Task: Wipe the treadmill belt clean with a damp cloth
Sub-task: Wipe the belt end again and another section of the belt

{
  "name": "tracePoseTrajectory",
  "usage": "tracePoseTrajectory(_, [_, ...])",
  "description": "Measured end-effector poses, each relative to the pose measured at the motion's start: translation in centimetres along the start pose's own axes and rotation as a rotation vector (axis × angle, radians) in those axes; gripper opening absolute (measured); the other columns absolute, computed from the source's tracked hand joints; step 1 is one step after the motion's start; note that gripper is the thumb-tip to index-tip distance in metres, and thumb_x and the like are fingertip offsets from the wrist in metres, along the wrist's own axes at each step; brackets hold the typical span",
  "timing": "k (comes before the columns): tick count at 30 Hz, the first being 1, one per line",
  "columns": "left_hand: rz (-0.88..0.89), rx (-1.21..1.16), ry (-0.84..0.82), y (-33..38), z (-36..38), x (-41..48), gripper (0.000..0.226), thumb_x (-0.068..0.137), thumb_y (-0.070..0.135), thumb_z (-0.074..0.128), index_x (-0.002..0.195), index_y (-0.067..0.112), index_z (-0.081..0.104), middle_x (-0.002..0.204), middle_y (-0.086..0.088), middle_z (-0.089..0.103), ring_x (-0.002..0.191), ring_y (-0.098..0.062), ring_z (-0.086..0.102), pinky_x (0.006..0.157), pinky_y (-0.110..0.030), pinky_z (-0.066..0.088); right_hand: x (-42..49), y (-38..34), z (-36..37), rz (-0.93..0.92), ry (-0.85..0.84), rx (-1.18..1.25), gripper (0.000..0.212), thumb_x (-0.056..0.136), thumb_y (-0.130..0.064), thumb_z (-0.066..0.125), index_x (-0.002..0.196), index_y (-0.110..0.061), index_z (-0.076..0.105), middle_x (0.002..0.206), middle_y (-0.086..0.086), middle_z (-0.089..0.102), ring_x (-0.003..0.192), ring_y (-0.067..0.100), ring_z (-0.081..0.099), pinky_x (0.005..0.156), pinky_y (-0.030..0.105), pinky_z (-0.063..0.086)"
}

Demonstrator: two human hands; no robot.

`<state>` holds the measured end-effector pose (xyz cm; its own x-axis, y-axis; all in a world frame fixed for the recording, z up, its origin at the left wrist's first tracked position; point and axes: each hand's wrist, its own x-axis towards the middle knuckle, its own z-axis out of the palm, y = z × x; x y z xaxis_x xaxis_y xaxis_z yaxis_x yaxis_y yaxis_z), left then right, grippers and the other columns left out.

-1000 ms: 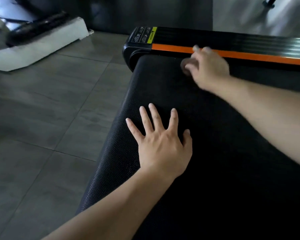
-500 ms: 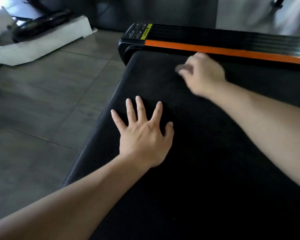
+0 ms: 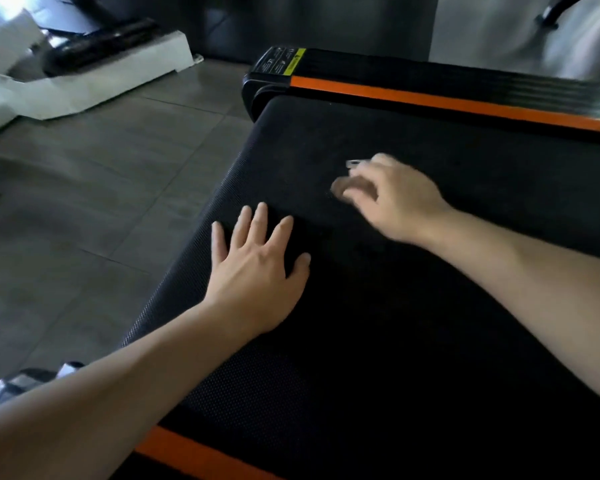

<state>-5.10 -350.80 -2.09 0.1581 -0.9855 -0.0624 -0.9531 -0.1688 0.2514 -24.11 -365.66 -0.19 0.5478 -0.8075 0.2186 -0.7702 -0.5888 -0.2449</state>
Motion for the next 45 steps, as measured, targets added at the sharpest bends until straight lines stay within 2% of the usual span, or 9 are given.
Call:
tracePoseTrajectory(5, [-0.137, 0.052, -0.038, -0.8, 0.6, -3.1, 0.073, 0.098, 0.072, 0.019, 0.162, 0.043, 0.001, 0.173, -0.005, -0.012, 0.157, -0.023, -0.021, 0.120, -0.065, -0.015, 1.2, 0.9, -0.3, 0.381, 0.120, -0.129, 0.031, 0.100, -0.045, 0.051, 0.114, -0.019, 0.062, 0.121, 0.008, 0.056, 0.101, 0.032, 0.061, 0.072, 0.037, 0.045])
tracePoseTrajectory(11, [-0.137, 0.124, 0.027, -0.7, 1.2, -3.2, 0.072, 0.098, 0.070, 0.014, 0.163, 0.041, 0.006, 0.174, -0.005, -0.005, 0.159, -0.024, -0.013, 0.121, -0.066, -0.009, -6.6, -5.1, 0.1, -0.137, -0.073, 0.090, 0.035, 0.097, -0.048, 0.058, 0.120, -0.022, 0.066, 0.116, -0.004, 0.058, 0.102, 0.022, 0.061, 0.074, 0.035, 0.049])
tracePoseTrajectory(16, [-0.149, 0.129, 0.029, -0.5, 1.1, -3.2, 0.071, 0.098, 0.071, 0.013, 0.163, 0.042, 0.009, 0.174, -0.005, -0.002, 0.159, -0.024, -0.010, 0.121, -0.067, -0.008, -4.2, -1.4, -0.2, 0.294, 0.091, -0.066, 0.031, 0.100, -0.045, 0.052, 0.113, -0.019, 0.061, 0.123, 0.005, 0.055, 0.102, 0.030, 0.061, 0.070, 0.036, 0.043])
tracePoseTrajectory(22, [-0.143, 0.126, 0.014, -0.6, 1.0, -3.1, 0.069, 0.099, 0.067, 0.016, 0.163, 0.040, 0.011, 0.174, -0.006, -0.002, 0.159, -0.024, -0.010, 0.121, -0.067, -0.008, -10.8, -5.5, -0.2, -0.159, -0.062, 0.170, 0.027, 0.094, -0.045, 0.061, 0.103, -0.020, 0.065, 0.100, -0.004, 0.052, 0.084, 0.020, 0.054, 0.066, 0.030, 0.038])
tracePoseTrajectory(24, [-0.145, 0.112, 0.014, -0.7, 1.0, -3.1, 0.067, 0.101, 0.063, 0.018, 0.163, 0.039, 0.012, 0.174, -0.006, -0.002, 0.159, -0.024, -0.010, 0.121, -0.066, -0.009, -9.3, -4.0, -0.2, -0.209, -0.002, 0.083, 0.029, 0.094, -0.045, 0.061, 0.111, -0.021, 0.066, 0.111, -0.003, 0.060, 0.096, 0.026, 0.061, 0.070, 0.032, 0.044])
tracePoseTrajectory(29, [-0.136, 0.022, 0.015, -1.5, 0.0, -3.2, 0.069, 0.103, 0.059, 0.030, 0.164, 0.031, 0.014, 0.174, 0.000, 0.000, 0.159, -0.016, -0.008, 0.126, -0.054, -0.008, 0.8, -2.5, 0.9, 0.259, 0.124, -0.069, 0.034, 0.101, -0.044, 0.051, 0.118, -0.017, 0.061, 0.122, 0.009, 0.057, 0.099, 0.031, 0.060, 0.072, 0.038, 0.043])
tracePoseTrajectory(35, [-0.271, 0.008, -0.105, -5.2, -1.5, -5.6, 0.078, 0.097, 0.074, 0.022, 0.164, 0.038, 0.001, 0.173, 0.002, -0.014, 0.159, -0.021, -0.014, 0.127, -0.055, 0.001, -4.0, -8.7, 2.7, -0.335, -0.059, 0.088, 0.037, 0.097, -0.043, 0.059, 0.123, -0.016, 0.063, 0.116, 0.004, 0.060, 0.102, 0.028, 0.062, 0.075, 0.034, 0.047])
tracePoseTrajectory(41, [-0.234, 0.018, -0.129, -5.5, -1.4, -5.9, 0.075, 0.099, 0.069, 0.017, 0.164, 0.038, -0.005, 0.171, 0.001, -0.020, 0.158, -0.021, -0.017, 0.126, -0.054, 0.005, 5.3, -5.1, 2.3, 0.232, 0.097, -0.103, 0.037, 0.101, -0.044, 0.049, 0.123, -0.016, 0.059, 0.125, 0.011, 0.056, 0.109, 0.034, 0.060, 0.079, 0.040, 0.044])
tracePoseTrajectory(45, [-0.239, -0.016, -0.112, -5.7, -1.2, -5.6, 0.066, 0.105, 0.057, 0.022, 0.164, 0.039, -0.002, 0.172, 0.001, -0.018, 0.158, -0.021, -0.017, 0.126, -0.053, 0.002, -0.4, -10.1, 3.6, -0.236, -0.044, 0.084, 0.033, 0.097, -0.045, 0.057, 0.112, -0.017, 0.063, 0.111, 0.003, 0.057, 0.095, 0.020, 0.058, 0.077, 0.036, 0.047])
